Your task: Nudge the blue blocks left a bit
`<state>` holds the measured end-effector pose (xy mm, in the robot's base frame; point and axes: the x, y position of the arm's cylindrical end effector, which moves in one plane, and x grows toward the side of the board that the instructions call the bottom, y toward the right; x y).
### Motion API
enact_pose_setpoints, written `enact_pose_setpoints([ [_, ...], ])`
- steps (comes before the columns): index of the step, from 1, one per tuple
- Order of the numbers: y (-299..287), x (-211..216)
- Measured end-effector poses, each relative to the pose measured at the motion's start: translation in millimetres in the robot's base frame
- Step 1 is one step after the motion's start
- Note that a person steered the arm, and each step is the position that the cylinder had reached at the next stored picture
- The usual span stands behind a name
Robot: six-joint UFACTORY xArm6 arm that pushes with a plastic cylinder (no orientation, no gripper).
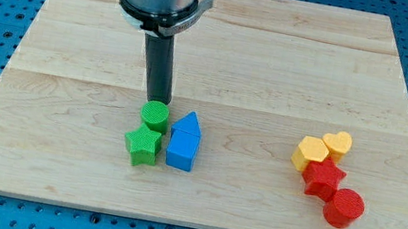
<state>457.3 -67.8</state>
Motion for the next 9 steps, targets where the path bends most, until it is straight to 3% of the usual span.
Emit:
enact_pose_setpoints([
  [5, 0, -26],
  [6, 17, -31],
  [7, 71, -47],
  [9, 87, -50],
])
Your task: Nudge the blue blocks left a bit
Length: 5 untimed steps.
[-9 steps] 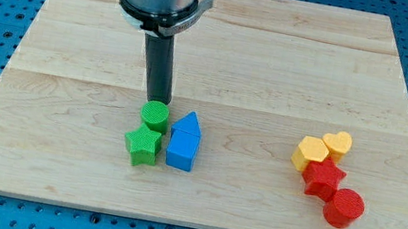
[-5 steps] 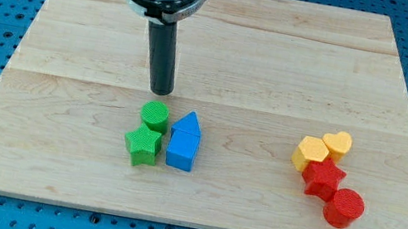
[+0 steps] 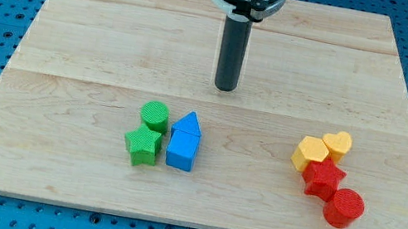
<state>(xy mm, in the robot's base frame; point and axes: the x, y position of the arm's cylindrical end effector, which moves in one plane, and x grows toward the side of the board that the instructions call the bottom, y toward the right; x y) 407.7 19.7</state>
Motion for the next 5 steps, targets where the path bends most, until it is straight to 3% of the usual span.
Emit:
enact_pose_setpoints([
  [5, 25, 92],
])
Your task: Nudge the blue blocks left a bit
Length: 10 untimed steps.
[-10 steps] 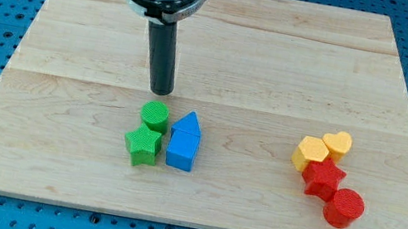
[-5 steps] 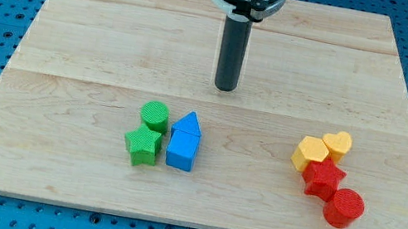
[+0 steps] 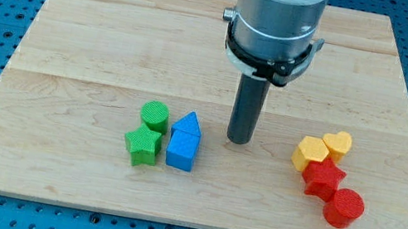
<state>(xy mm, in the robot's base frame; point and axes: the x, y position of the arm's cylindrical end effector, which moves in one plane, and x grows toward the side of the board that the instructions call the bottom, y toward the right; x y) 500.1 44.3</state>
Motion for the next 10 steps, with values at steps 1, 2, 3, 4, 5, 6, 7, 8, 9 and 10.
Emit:
enact_pose_setpoints([
  [1, -16, 12],
  [2, -27, 13],
  [3, -35, 13],
  [4, -36, 13],
  [5, -36, 13],
  [6, -36, 13],
  [7, -36, 11],
  [8, -36, 11],
  [9, -36, 11],
  [10, -36, 11],
])
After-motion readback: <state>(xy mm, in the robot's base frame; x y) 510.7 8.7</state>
